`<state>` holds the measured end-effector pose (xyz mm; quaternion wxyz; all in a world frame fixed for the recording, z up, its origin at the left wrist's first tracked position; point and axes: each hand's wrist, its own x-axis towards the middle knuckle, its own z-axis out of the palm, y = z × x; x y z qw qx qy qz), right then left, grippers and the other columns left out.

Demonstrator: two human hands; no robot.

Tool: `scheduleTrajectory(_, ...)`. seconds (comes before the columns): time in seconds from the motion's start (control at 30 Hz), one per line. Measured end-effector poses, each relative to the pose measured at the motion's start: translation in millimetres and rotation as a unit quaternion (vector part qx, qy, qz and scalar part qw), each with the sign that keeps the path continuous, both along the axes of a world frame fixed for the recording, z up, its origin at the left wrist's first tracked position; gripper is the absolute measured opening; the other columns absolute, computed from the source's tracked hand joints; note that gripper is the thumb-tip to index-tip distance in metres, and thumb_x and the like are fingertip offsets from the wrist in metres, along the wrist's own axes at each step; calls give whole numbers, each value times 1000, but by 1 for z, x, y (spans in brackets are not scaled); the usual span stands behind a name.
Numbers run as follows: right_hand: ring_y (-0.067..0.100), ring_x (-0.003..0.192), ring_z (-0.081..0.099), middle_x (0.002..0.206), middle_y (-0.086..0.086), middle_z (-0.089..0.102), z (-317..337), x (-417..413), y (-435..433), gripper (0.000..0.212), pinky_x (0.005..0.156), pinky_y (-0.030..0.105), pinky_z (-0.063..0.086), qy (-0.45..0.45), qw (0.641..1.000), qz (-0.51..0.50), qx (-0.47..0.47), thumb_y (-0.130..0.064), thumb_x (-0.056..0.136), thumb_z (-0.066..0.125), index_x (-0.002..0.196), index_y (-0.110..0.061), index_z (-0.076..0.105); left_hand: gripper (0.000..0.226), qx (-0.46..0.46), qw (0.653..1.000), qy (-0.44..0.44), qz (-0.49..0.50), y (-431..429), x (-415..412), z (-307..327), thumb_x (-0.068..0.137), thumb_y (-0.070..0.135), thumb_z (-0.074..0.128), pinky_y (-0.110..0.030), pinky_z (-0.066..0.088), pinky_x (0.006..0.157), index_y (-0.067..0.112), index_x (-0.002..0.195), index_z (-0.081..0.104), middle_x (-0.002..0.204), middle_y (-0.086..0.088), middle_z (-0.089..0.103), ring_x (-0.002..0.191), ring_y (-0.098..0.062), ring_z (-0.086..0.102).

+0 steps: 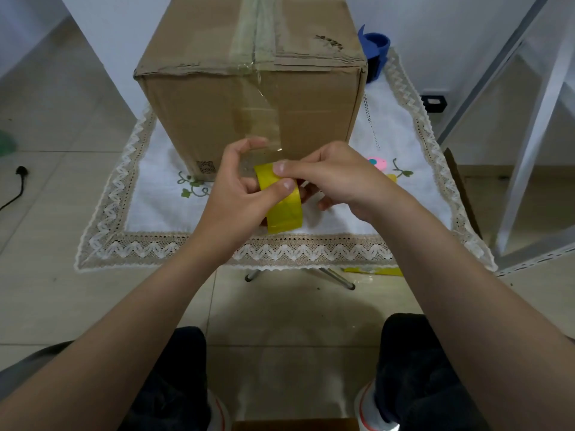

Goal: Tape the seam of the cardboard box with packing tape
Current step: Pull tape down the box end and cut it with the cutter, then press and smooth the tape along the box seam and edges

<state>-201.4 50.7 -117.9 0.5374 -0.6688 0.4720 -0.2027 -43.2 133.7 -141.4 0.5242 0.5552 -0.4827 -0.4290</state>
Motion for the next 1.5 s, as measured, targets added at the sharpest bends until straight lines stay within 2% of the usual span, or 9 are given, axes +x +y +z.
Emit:
scheduleTrajectory(0.07, 17, 66, 61, 72, 8, 64, 6, -6, -1, 49, 55, 29, 45, -9, 1000, -8, -5, -43, 87, 78, 91, 6, 74, 45, -10, 1000, 9, -15, 0, 0, -1, 95, 17, 73, -36, 64, 56, 41, 125, 50, 80, -17, 78, 72, -27, 80)
scheduleTrajectory(0.23, 11, 50, 39, 52, -4, 38, 17, -19, -7, 43, 48, 21, 33, 3, 994, -81, -79, -28, 82, 80, 53, -21, 48, 21, -4, 999, 36, 34, -5, -2, -2, 104, 26, 59, -37, 66, 59, 42, 118, 56, 77, -5, 80, 63, -29, 79)
scheduleTrajectory(0.47, 33, 68, 58, 63, 5, 50, 9, -53, -11, 39, 53, 30, 37, 296, 899, -129, -297, -41, 74, 74, 66, -7, 57, 7, -10, 988, 33, 148, -15, -6, -3, 103, 30, 63, -26, 59, 52, 33, 106, 69, 56, 5, 67, 48, -15, 70)
scheduleTrajectory(0.67, 29, 63, 46, 62, 1, 45, -7, -82, -21, 51, 80, 38, 42, 424, 849, -176, -261, -51, 88, 69, 61, -17, 43, 9, 7, 981, 62, 183, -23, -7, -1, 101, 34, 66, -25, 59, 51, 34, 94, 73, 52, 7, 63, 45, -13, 65)
scheduleTrajectory(0.77, 31, 74, 55, 68, 2, 56, -14, -89, -24, 46, 107, 51, 34, 461, 839, -185, -222, -56, 93, 58, 69, -17, 53, 14, 20, 979, 77, 188, -26, -4, -1, 100, 38, 67, -24, 59, 54, 26, 99, 75, 52, 8, 63, 46, -13, 65)
scheduleTrajectory(0.9, 32, 81, 60, 74, 1, 60, -17, -86, -26, 36, 109, 50, 29, 477, 835, -179, -210, -50, 92, 62, 78, -17, 58, 15, 37, 976, 93, 192, -29, -1, 0, 96, 39, 73, -24, 59, 56, 25, 94, 78, 52, 9, 62, 45, -12, 63)
scheduleTrajectory(1.03, 42, 117, 56, 124, 18, 60, -17, -77, -25, 78, 108, 52, 33, 486, 816, -211, -231, -70, 88, 61, 125, -3, 49, 13, 41, 977, 104, 183, -29, 0, 1, 94, 36, 77, -24, 60, 57, 24, 88, 78, 51, 10, 60, 44, -10, 60)
scheduleTrajectory(1.3, 23, 108, 49, 112, 5, 55, -1, -29, -18, 26, 92, 34, 44, 103, 849, -202, -477, -38, 96, 61, 109, -15, 59, 12, 42, 979, 111, 167, -26, 6, 2, 95, 31, 78, -24, 60, 57, 19, 94, 78, 49, 11, 59, 44, -8, 59)
scheduleTrajectory(1.5, 24, 116, 43, 124, 9, 52, 10, -1, -14, 35, 98, 38, 38, 58, 797, -231, -555, -43, 93, 68, 119, -19, 64, 10, 45, 984, 81, 149, -28, 13, 2, 95, 33, 77, -19, 56, 52, 24, 99, 78, 50, 12, 62, 43, -5, 58)
